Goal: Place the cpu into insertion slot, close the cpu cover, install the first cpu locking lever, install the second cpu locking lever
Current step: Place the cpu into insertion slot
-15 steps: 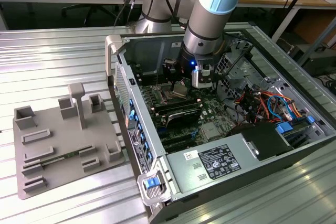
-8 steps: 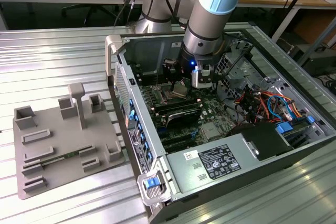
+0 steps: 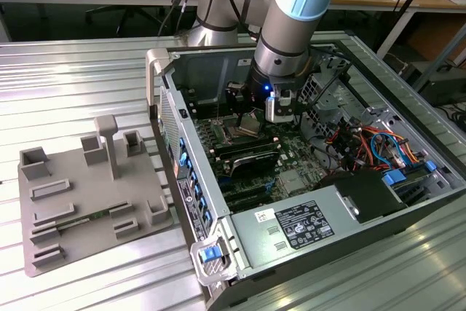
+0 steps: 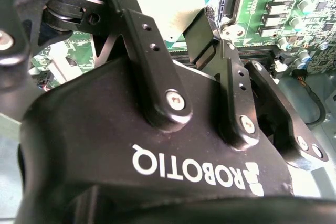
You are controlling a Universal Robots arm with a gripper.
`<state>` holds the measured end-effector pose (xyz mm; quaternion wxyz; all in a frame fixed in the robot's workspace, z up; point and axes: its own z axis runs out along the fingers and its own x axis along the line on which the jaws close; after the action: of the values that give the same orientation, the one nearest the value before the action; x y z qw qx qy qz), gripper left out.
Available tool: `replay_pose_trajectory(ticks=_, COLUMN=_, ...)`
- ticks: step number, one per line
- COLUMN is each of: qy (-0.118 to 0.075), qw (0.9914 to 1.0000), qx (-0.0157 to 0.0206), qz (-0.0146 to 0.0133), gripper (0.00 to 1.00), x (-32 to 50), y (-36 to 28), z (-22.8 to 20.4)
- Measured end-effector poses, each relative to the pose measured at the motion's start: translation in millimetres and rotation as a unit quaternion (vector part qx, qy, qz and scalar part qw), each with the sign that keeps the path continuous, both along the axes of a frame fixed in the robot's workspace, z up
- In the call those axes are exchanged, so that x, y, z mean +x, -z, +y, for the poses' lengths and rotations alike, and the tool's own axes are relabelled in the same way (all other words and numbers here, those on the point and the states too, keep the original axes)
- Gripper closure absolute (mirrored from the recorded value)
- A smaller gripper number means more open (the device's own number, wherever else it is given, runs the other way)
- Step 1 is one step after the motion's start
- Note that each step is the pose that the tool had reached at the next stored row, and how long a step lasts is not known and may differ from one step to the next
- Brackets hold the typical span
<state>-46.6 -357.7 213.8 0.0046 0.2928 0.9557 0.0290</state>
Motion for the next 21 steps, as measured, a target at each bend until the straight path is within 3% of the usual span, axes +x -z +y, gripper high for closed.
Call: replay_pose_trajectory(ticks=21, qy=0.009, qw=0.99996, qx=0.0000, qz=0.0000, gripper=0.45, x=0.0, y=1.3, z=0.0)
